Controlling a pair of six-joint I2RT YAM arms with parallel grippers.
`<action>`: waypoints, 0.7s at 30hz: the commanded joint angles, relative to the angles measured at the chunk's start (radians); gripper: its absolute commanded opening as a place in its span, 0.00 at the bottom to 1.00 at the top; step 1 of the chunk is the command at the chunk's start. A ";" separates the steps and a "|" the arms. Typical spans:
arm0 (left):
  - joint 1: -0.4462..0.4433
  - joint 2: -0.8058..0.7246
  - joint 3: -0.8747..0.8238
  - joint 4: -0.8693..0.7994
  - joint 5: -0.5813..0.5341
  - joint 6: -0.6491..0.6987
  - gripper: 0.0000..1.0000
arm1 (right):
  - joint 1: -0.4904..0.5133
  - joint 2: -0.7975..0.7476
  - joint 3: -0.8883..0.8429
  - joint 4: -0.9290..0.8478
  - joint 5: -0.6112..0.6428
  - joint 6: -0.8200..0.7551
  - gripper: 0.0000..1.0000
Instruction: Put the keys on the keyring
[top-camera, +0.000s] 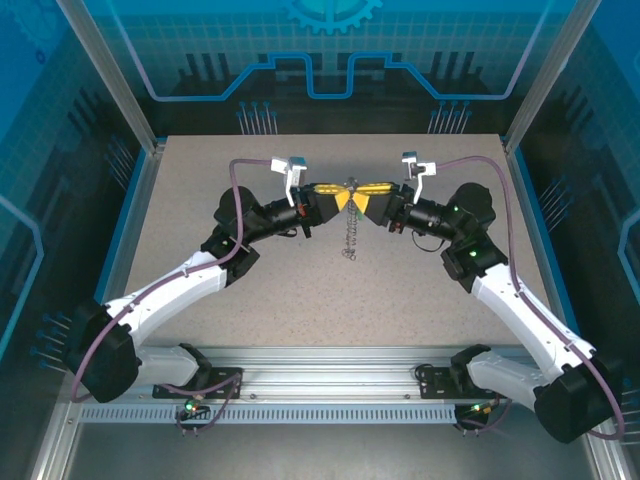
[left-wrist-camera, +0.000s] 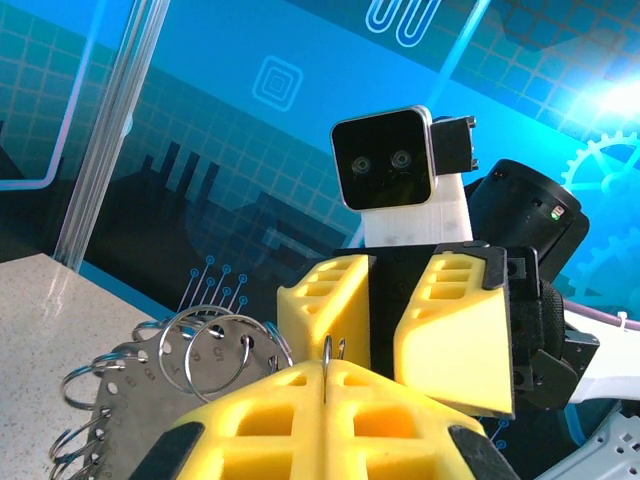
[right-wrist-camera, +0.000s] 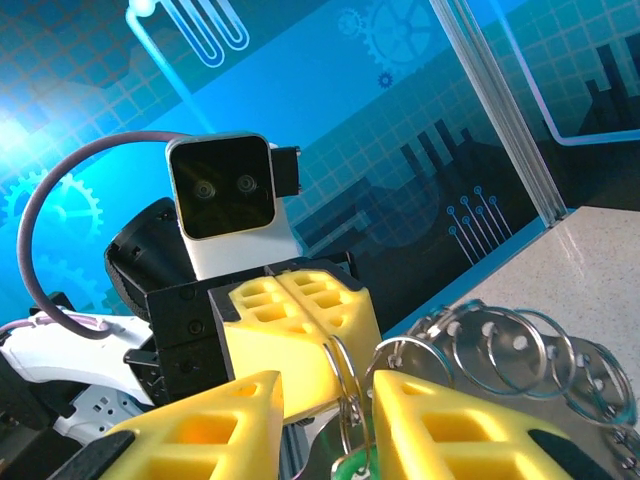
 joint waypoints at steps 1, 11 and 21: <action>0.007 0.000 0.035 0.082 0.019 -0.022 0.00 | 0.015 0.007 0.013 0.038 0.006 -0.004 0.28; 0.006 0.010 0.044 0.082 0.025 -0.030 0.00 | 0.016 0.014 0.004 0.054 0.000 -0.001 0.04; 0.005 0.009 0.043 0.067 0.026 -0.030 0.00 | 0.021 0.020 0.014 0.059 -0.013 -0.007 0.00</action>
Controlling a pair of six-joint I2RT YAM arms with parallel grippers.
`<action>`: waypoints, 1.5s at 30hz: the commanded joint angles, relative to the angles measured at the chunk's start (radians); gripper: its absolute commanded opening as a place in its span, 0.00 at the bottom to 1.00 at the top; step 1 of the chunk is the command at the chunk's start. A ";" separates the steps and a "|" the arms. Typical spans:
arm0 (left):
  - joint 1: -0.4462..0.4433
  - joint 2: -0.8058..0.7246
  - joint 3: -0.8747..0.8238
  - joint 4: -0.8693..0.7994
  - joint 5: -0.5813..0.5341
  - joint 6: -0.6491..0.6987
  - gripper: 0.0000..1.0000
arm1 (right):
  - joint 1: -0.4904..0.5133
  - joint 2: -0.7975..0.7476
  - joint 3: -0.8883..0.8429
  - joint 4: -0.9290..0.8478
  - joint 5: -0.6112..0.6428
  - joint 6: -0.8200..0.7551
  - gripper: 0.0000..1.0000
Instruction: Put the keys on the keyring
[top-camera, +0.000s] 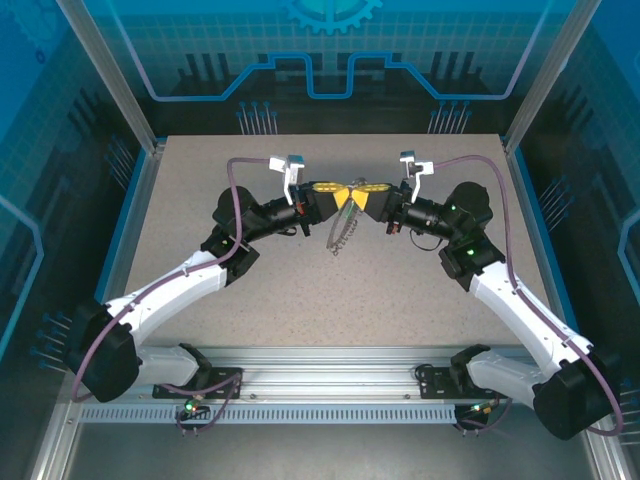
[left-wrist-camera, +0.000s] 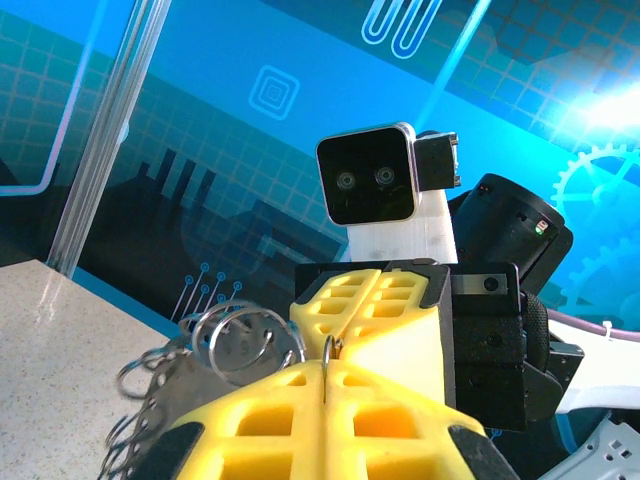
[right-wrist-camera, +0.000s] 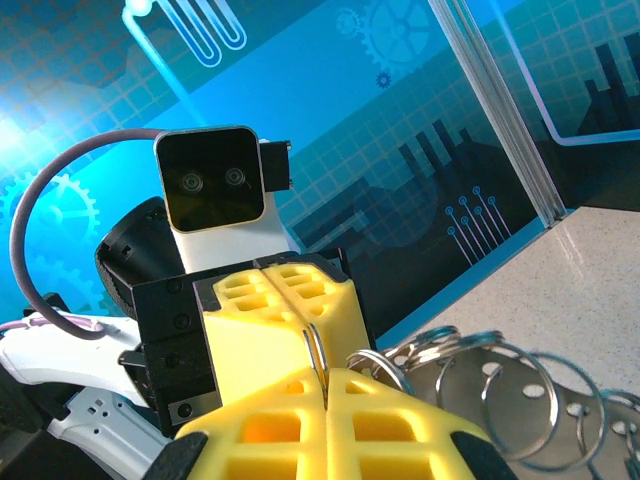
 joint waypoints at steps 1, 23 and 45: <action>0.002 0.003 0.043 0.034 0.017 -0.002 0.00 | 0.017 0.004 0.018 0.034 -0.015 -0.012 0.00; 0.119 -0.072 0.233 -0.595 0.140 0.396 0.63 | -0.074 0.070 0.253 -0.517 -0.173 -0.422 0.00; 0.152 0.170 0.572 -1.096 0.333 0.671 0.45 | -0.091 0.165 0.351 -0.735 -0.232 -0.625 0.00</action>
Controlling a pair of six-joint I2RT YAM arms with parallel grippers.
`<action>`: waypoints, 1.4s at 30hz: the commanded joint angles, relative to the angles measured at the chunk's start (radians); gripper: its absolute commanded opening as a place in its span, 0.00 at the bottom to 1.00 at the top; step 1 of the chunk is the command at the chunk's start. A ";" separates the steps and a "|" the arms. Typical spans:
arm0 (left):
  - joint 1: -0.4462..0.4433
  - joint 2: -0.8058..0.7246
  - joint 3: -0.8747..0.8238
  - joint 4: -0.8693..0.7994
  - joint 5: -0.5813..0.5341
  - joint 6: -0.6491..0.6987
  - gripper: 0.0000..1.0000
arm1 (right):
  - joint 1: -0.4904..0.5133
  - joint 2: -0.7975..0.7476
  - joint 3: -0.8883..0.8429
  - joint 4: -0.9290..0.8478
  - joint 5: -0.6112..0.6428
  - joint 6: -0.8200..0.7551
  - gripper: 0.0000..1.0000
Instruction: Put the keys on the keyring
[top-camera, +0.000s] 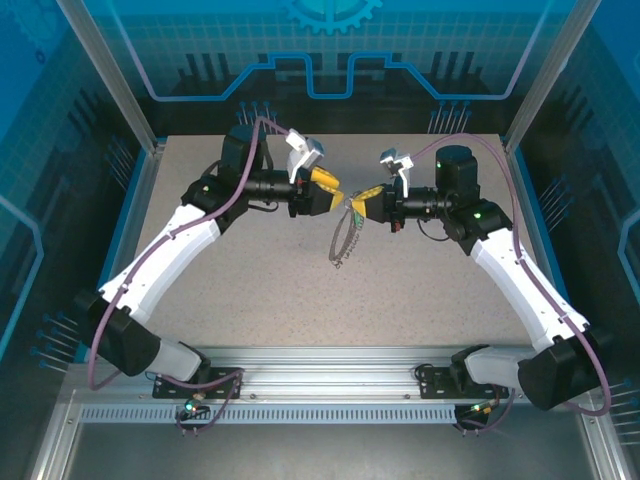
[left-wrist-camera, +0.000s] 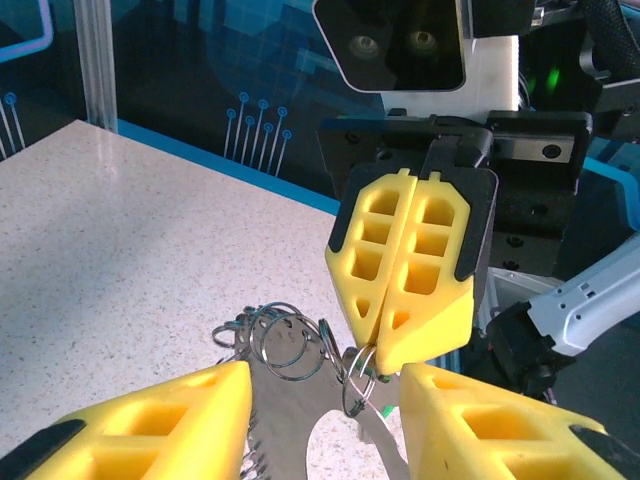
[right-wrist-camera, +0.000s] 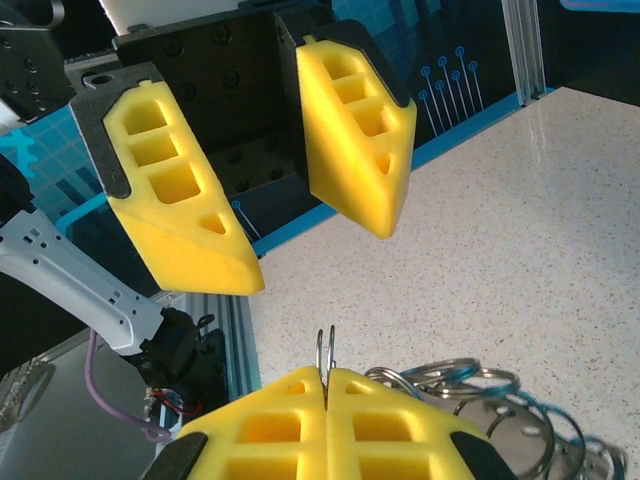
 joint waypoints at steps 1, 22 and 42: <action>0.007 0.017 0.045 -0.059 0.064 0.032 0.45 | -0.014 0.003 0.032 0.003 -0.044 -0.016 0.00; 0.006 0.074 0.073 -0.073 0.143 0.006 0.43 | -0.015 0.012 0.028 0.047 -0.052 0.014 0.00; -0.018 0.095 0.078 -0.057 0.158 -0.005 0.27 | -0.016 0.012 0.021 0.066 -0.050 0.029 0.00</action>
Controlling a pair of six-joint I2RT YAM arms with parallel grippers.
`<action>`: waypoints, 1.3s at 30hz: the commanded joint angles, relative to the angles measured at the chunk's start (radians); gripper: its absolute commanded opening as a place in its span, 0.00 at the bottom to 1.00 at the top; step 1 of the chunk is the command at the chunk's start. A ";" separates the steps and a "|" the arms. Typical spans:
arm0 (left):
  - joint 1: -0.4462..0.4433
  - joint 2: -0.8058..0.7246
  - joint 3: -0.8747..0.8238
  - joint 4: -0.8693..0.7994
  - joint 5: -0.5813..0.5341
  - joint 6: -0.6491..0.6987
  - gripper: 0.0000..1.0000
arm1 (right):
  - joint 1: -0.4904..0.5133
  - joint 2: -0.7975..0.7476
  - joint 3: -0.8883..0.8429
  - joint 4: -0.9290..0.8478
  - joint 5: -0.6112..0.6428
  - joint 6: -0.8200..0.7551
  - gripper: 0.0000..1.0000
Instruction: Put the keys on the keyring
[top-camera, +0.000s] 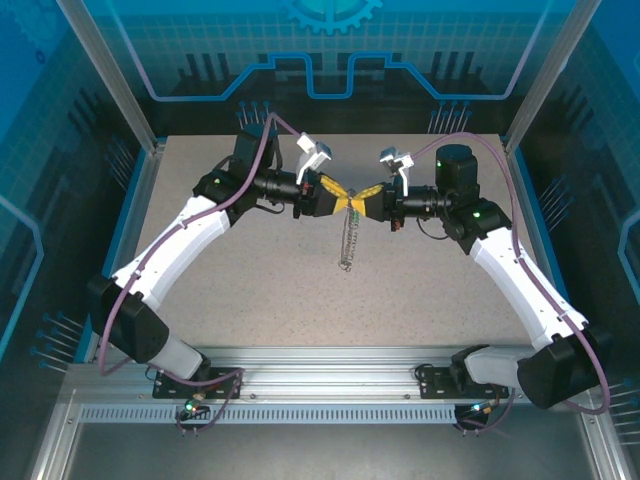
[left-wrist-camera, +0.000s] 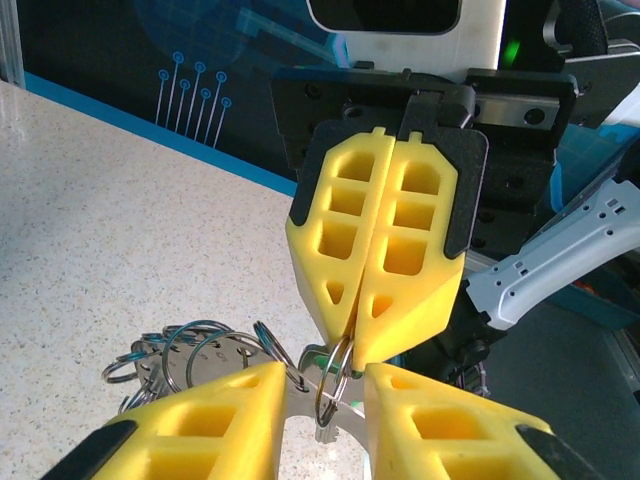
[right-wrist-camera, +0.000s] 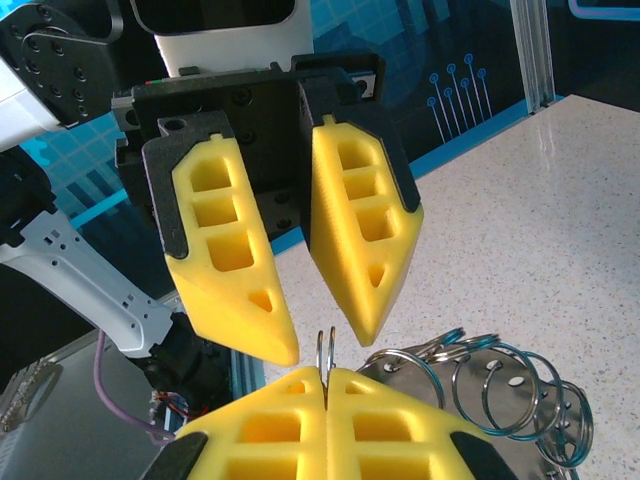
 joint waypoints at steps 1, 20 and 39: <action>-0.011 0.020 0.038 -0.001 0.033 0.003 0.27 | -0.015 0.004 0.019 0.037 -0.032 0.013 0.00; -0.020 -0.015 -0.009 0.105 -0.007 -0.051 0.00 | -0.055 -0.023 -0.017 0.063 -0.060 0.048 0.09; -0.011 -0.142 -0.205 0.461 -0.023 -0.303 0.00 | -0.083 -0.165 -0.234 0.415 -0.043 0.334 0.51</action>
